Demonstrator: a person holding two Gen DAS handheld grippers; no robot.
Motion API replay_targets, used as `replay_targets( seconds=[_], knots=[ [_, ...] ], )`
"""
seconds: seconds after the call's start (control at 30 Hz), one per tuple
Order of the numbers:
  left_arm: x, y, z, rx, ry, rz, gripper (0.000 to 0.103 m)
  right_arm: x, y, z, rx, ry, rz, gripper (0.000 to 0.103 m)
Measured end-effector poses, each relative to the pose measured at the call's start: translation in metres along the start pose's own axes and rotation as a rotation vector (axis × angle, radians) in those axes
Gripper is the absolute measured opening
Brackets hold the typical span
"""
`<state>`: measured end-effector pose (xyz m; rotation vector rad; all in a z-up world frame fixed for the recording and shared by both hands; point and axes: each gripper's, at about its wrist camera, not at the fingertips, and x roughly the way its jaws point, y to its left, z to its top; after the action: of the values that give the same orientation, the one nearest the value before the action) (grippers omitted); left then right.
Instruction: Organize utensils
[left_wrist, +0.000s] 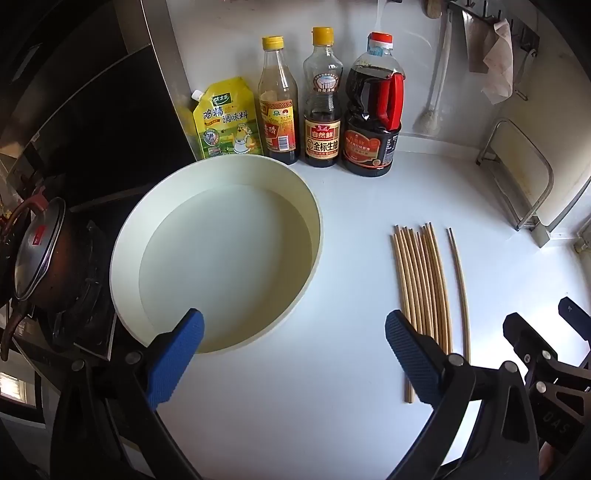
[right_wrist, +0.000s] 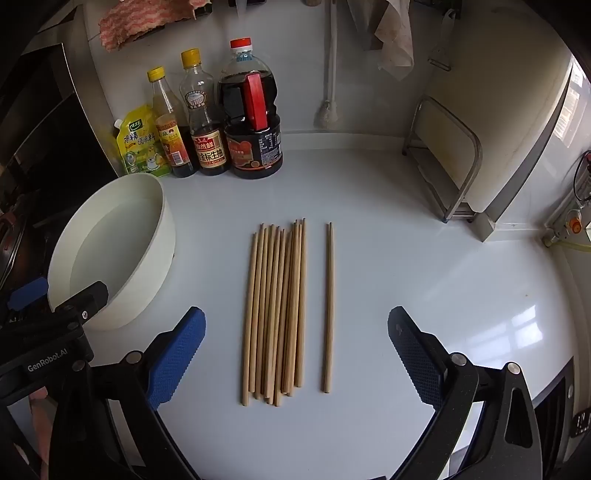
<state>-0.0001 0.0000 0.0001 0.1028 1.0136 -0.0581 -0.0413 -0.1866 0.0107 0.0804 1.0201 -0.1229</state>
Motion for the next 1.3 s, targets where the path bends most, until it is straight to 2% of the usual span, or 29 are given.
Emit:
replay_targets(
  seconds=[0.97,1.0,1.3],
  knots=[
    [-0.001,-0.002,0.0,0.0,0.002,0.008,0.097,-0.003,0.002,0.003,-0.004,-0.009,0.005,0.095],
    [-0.001,-0.002,0.0,0.0,0.002,0.008,0.097,-0.007,-0.003,0.012,-0.005,-0.009,0.005,0.095],
    [-0.002,0.001,0.0,-0.002,-0.001,0.007,0.097,-0.003,0.005,0.005,-0.007,-0.016,0.006,0.095]
  ],
)
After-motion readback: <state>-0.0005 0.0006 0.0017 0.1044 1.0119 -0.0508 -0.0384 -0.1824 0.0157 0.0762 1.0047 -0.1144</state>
